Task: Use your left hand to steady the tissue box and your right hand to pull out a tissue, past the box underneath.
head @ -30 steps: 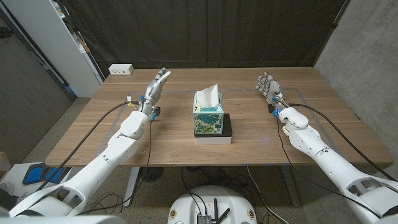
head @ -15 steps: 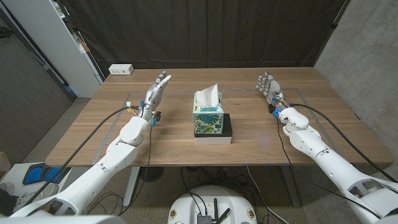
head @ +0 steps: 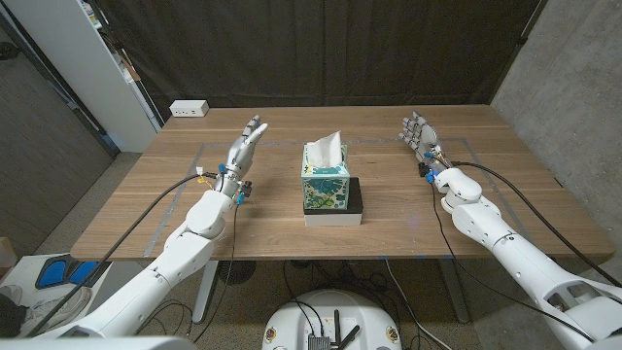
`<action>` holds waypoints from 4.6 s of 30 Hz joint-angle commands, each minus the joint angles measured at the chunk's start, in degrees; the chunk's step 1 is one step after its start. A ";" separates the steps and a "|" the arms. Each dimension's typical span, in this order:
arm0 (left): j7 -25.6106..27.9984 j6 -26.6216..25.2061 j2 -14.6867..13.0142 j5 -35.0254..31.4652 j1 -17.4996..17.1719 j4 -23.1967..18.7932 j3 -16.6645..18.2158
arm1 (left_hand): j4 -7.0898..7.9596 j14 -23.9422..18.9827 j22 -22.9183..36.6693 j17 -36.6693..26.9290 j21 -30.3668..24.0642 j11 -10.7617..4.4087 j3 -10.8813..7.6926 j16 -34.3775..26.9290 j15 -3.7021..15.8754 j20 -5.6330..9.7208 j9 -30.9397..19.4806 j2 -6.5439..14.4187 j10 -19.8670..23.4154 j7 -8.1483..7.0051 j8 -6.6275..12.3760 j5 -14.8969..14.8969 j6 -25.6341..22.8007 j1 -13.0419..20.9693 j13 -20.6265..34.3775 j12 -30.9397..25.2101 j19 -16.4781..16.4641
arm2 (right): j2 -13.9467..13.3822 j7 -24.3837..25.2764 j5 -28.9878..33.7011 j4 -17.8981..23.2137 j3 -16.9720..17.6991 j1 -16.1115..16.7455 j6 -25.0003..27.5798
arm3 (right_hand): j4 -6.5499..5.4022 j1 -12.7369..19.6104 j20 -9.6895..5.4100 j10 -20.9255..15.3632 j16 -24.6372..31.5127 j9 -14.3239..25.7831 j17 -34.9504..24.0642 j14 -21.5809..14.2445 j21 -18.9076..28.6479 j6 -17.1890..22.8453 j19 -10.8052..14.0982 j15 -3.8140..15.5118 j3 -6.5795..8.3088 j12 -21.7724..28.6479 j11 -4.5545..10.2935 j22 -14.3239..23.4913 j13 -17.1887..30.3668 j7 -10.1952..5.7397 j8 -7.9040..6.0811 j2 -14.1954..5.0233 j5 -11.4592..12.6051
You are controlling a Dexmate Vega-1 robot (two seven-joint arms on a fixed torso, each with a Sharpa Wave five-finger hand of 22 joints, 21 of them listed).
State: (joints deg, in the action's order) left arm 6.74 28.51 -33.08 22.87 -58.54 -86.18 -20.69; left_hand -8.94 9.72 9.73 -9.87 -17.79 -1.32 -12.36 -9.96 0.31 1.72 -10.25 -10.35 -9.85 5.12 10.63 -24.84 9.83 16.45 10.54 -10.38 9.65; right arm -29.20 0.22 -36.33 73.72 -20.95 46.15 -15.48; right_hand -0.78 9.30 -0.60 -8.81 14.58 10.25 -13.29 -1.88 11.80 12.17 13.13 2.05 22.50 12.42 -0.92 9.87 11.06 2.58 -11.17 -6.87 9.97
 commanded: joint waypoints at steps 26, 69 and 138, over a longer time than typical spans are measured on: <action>4.95 0.54 -1.65 -4.24 -9.87 -9.51 2.56 | 0.35 19.20 0.34 -0.17 0.81 -0.17 1.29 -0.37 -0.44 3.31 -0.14 0.53 -20.44 -0.25 0.49 -1.13 25.84 0.99 0.11 -0.50 5.97 | -1.23 1.23 0.55 3.31 0.08 1.74 0.89 | 0.69 -0.12 0.22 -0.13 -0.44 0.21 0.10 -0.02 -0.20 -0.02 -0.10 -0.19 0.09 -0.43 -0.20 0.15 0.30 0.25 0.11 -0.20 0.15; 6.28 1.68 -2.79 -9.23 -16.65 -14.40 3.87 | 0.82 19.08 0.40 -0.16 1.64 -0.14 2.74 -0.43 -0.59 3.03 -0.14 1.07 -20.47 -0.59 0.65 -1.76 25.57 1.32 0.08 -0.56 5.57 | -1.31 3.59 2.09 6.80 -0.61 2.88 1.89 | 1.22 -0.47 0.27 -0.19 -0.75 0.20 0.36 -0.13 -0.32 -0.20 -0.08 -0.30 -0.17 -0.65 -0.20 0.14 0.31 0.19 0.19 -0.49 0.13; -13.01 -17.89 -23.60 -19.45 -4.61 -26.65 -0.29 | -0.50 4.83 0.30 0.02 3.20 -3.02 14.83 -1.41 -2.47 -0.72 -0.50 0.21 -4.08 -5.75 5.10 -9.47 7.48 16.02 0.21 -3.60 -9.98 | -2.39 11.72 5.17 16.52 1.60 11.44 0.05 | 1.76 -1.11 0.32 -0.34 -1.02 0.20 0.51 -0.39 -0.42 -0.10 -0.08 -0.33 -0.50 -0.80 -0.18 0.14 0.33 0.26 0.16 -0.82 0.16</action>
State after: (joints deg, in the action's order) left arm -2.45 14.03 -54.95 5.21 -67.32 -111.87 -18.61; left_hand -9.42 9.82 9.87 -9.88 -14.82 -5.75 1.72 -11.04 -2.26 0.87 -10.57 -10.25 -9.77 -1.63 15.09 -33.74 9.83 31.41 10.55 -13.43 0.36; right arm -31.51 10.77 -31.93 89.04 -19.74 56.33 -14.77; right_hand 0.79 8.70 -0.60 -8.81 13.73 10.25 -12.79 -2.09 11.35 12.17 13.13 1.84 22.05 11.65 -0.92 9.88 11.05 2.58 -11.18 -7.48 9.97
